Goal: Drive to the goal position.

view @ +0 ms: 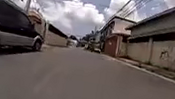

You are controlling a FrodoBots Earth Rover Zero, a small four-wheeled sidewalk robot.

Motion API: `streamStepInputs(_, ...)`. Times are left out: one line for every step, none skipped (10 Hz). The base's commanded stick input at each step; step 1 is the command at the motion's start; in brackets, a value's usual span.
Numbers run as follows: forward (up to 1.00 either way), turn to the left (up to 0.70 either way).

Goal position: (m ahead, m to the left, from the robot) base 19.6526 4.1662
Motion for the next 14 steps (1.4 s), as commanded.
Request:
streamStepInputs(1.00, 0.00)
streamStepInputs(1.00, 0.00)
streamStepInputs(1.00, 0.00)
streamStepInputs(1.00, 0.00)
streamStepInputs(1.00, 0.00)
streamStepInputs(1.00, 0.00)
streamStepInputs(1.00, 0.00)
streamStepInputs(1.00, 0.00)
streamStepInputs(1.00, 0.00)
streamStepInputs(1.00, 0.00)
streamStepInputs(1.00, 0.00)
streamStepInputs(1.00, 0.00)
streamStepInputs(1.00, 0.00)
streamStepInputs(1.00, 0.00)
